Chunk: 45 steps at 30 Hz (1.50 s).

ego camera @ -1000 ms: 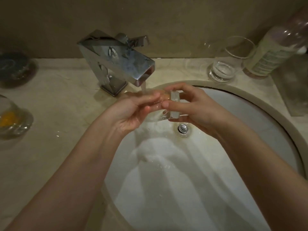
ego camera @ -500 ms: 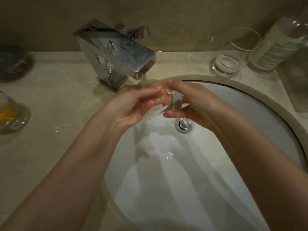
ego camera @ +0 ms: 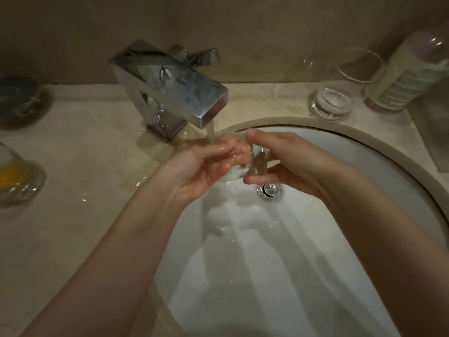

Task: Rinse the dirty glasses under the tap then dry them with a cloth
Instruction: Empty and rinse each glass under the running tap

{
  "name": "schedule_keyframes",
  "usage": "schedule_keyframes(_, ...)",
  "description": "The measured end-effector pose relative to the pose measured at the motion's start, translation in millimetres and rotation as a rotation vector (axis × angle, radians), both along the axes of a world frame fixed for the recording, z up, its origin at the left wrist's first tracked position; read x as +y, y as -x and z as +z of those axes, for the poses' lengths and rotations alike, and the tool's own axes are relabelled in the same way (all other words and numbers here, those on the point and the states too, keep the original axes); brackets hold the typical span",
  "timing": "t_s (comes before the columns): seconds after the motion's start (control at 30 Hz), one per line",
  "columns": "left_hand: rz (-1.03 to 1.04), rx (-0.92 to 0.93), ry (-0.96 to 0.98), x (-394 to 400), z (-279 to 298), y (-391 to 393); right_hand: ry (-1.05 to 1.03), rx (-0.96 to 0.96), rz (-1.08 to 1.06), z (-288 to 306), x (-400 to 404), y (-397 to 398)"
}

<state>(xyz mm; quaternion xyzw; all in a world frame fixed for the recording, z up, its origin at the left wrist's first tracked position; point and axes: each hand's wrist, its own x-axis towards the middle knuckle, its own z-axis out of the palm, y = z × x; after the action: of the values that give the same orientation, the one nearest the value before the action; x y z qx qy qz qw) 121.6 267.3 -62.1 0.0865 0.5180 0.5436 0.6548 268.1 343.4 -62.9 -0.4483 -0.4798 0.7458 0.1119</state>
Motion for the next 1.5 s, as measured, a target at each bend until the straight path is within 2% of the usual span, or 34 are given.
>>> schedule_keyframes(0.2, 0.04, -0.121, 0.137, 2.6, 4.6, 1.6, -0.244, 0.024, 0.053, -4.3, -3.6, -4.6)
schedule_keyframes(0.27, 0.022, -0.095, 0.113, 1.8, 6.6, -1.1, -0.193, 0.053, 0.033, -4.0, -2.3, -7.6)
schedule_keyframes(0.4, -0.036, -0.035, 0.029, 1.5, 2.7, -1.4, 0.05, 0.001, 0.021, -0.6, 3.5, -4.2)
schedule_keyframes(0.63, -0.065, -0.061, -0.014, -1.7, 2.3, 1.6, -0.158, 0.135, 0.025, -8.9, 0.1, -10.0)
schedule_keyframes(0.8, -0.058, -0.107, -0.006, -4.4, 8.4, -6.3, -0.219, 0.168, 0.039, -13.0, 5.3, -13.5)
schedule_keyframes(0.87, -0.081, -0.072, -0.007, -4.5, 8.1, -5.5, -0.207, 0.155, 0.039, -14.2, 7.5, -13.3)
schedule_keyframes(1.03, -0.089, -0.014, 0.0, -5.4, 6.3, -2.3, 0.064, 0.098, 0.124, -16.7, 11.2, -9.3)
schedule_keyframes(1.13, -0.059, -0.073, 0.008, -4.4, 4.4, -3.1, -0.003, 0.103, 0.126, -21.4, 8.7, -8.0)
schedule_keyframes(1.27, -0.033, -0.116, 0.043, -3.6, 1.2, 0.3, -0.236, 0.105, 0.147, -25.6, 6.8, -8.3)
schedule_keyframes(1.4, -0.029, -0.084, -0.011, -2.0, 5.7, -3.1, -0.034, 0.113, 0.146, -18.0, 10.4, -6.4)
schedule_keyframes(1.5, -0.045, -0.096, 0.017, 1.7, 5.9, -0.2, -0.089, 0.086, 0.14, -15.5, 8.3, -4.7)
